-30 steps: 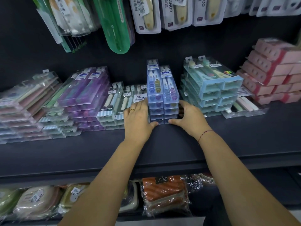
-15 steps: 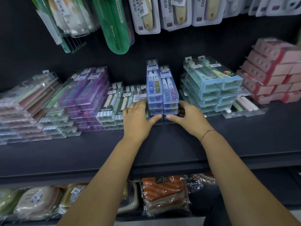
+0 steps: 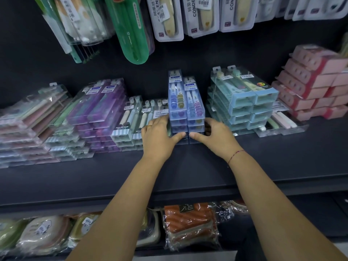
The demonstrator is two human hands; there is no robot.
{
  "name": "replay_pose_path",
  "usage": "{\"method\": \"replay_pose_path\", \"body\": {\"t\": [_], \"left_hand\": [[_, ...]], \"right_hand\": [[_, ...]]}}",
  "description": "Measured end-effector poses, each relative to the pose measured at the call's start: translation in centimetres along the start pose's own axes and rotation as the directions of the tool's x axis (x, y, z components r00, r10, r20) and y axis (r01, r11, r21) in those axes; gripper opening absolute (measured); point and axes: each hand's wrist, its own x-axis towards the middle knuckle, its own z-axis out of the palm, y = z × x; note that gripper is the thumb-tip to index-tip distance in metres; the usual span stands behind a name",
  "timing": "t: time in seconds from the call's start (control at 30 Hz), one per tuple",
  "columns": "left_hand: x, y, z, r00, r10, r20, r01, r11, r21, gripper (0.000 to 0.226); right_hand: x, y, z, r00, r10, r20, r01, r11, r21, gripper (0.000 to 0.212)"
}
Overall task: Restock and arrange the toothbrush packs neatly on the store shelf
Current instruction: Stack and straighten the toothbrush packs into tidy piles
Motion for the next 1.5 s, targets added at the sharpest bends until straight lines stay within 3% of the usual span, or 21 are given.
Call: {"method": "replay_pose_path", "body": {"t": [0.4,0.6,0.87,1.17,1.5], "left_hand": [[-0.1,-0.6,-0.3,0.999,0.017,0.041,-0.008,0.974,-0.225,0.058],[0.3,-1.1,0.1,0.999,-0.006,0.053,0.019,0.97,-0.242,0.064],[0.1,-0.3,0.2,1.0,-0.031,0.002,0.031,0.979,-0.204,0.062],[-0.5,-0.2,0.2,1.0,0.009,-0.009,-0.01,0.988,-0.156,0.057],[-0.9,-0.3,0.0,1.0,0.004,-0.011,-0.006,0.979,-0.206,0.059]], "right_hand": [[-0.2,0.1,-0.6,0.999,0.027,0.041,-0.03,0.997,0.075,0.066],[-0.5,-0.1,-1.0,0.997,0.063,0.047,-0.068,0.992,0.106,0.064],[-0.4,-0.7,0.1,0.996,0.052,-0.075,-0.042,0.991,0.124,0.043],[-0.7,-0.9,0.4,0.986,0.145,-0.078,-0.104,0.915,0.389,0.059],[-1.6,-0.8,0.6,0.988,0.133,-0.084,-0.092,0.92,0.38,0.054]]}}
